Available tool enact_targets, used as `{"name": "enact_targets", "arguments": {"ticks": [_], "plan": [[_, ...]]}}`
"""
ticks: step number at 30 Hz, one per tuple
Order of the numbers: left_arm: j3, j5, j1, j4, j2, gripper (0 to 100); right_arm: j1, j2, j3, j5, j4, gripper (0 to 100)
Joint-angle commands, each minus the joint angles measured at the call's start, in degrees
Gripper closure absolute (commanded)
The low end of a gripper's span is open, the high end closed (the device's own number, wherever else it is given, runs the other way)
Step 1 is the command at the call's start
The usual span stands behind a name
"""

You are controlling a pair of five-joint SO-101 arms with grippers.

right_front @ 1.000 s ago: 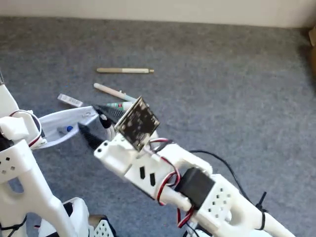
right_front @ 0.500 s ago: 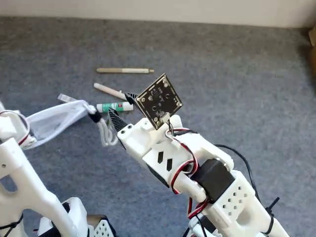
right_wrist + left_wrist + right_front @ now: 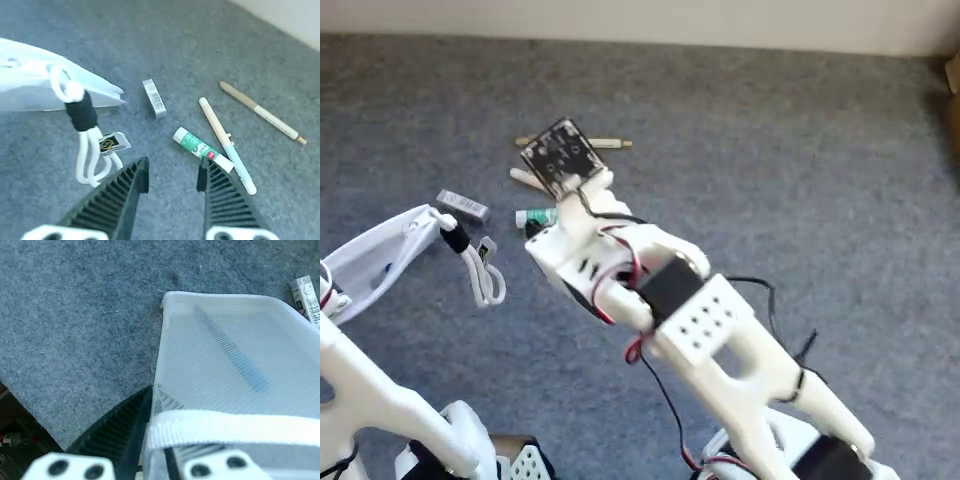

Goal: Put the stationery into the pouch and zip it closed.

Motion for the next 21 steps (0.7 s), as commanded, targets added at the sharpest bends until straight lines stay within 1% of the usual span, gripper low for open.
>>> {"name": "enact_targets", "arguments": {"ticks": [1,9,13,21], "plan": [[-1.98,0.09,-0.57,0.09,-0.04,99,1.8,4.35,-7.34,-0.18,0.31,84.6],[-1.98,0.35,-0.57,0.09,-0.04,99,1.98,22.37,-22.73,0.0,0.31,84.6],[-1.89,0.35,-0.57,0.09,-0.04,99,1.98,30.99,-30.46,3.34,0.31,84.6],[-1.45,0.35,-0.57,0.09,-0.04,99,1.98,43.47,-41.45,3.87,0.31,84.6]]}}
